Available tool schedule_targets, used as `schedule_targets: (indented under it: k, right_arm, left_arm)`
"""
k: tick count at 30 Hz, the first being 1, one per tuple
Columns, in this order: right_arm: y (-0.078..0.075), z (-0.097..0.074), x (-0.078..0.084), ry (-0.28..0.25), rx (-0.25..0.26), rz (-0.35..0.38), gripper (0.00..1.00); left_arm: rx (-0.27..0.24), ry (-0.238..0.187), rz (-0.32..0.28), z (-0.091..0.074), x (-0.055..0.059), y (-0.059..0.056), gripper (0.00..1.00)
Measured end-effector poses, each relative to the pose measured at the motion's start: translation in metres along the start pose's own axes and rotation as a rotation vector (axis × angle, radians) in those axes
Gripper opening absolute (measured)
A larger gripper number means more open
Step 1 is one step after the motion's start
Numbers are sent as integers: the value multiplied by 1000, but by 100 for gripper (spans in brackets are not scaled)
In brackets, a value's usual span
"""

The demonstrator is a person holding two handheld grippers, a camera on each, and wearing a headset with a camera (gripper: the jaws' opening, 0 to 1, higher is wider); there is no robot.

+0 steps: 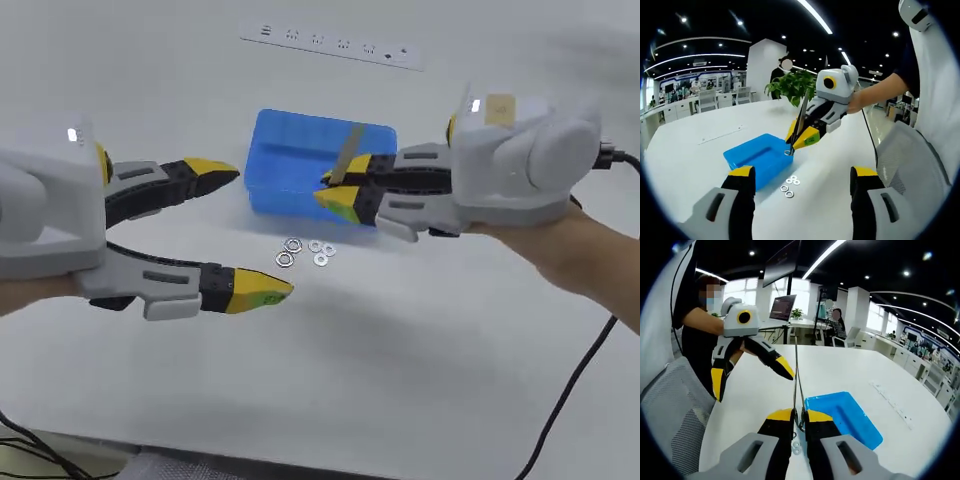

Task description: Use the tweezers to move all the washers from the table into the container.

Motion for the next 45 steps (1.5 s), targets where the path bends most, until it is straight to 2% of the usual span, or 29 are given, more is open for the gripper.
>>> schedule_targets:
  k: [2,6,10,13,17,20,22,26,30,37,40,41,42,43,45]
  right_arm:
    - [-11,1,-3,-7,17,-3,9]
    - [-32,10,0,-6,37,-14,9]
    - [-50,25,11,-28,47,20,9]
    - [-61,40,29,2,58,53,9]
    - [-63,51,50,54,49,74,9]
    - [-60,56,61,85,33,61,9]
    - [-61,58,63,87,33,67,9]
    - [-62,61,64,90,29,74,10]
    - [-61,61,64,84,22,80,10]
    - [-60,60,64,90,22,81,10]
    - [-60,59,61,86,25,75,9]
    - [-59,58,60,84,25,73,9]
    - [-59,58,59,86,26,69,8]
    - [-59,58,59,87,24,67,8]
    - [-58,56,56,88,17,64,8]
  left_arm:
    - [-36,-9,4,-3,1,5,93]
    - [-59,-14,-15,-7,4,8,100]
    - [-72,-4,-15,-15,6,11,99]
    - [-98,0,-25,-25,9,20,99]
    - [-129,9,-30,-34,12,32,99]
    - [-143,21,-32,-35,12,36,99]
    - [-149,30,-25,-36,12,38,99]
    - [-162,29,-31,-38,12,42,98]
    - [-150,51,-29,-34,14,37,96]
    - [-141,50,-33,-31,12,34,95]
    - [-143,37,-38,-30,9,34,95]
    - [-134,15,-54,-29,6,33,95]
    - [-129,-23,-96,-27,2,31,95]
    - [-132,-31,-104,-26,1,32,95]
    - [-139,-4,-82,-25,5,35,94]
Point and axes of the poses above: the centre of the closed fingertips' face, and the gripper's own axes: z roughly forward along the fingers, y roughly to its left, x roughly out of its underside, the point moved 3 cm from there along -z, roughly backward along the fingers, and after that the axes turned 5 degrees about -y, right-handed, at the moved point
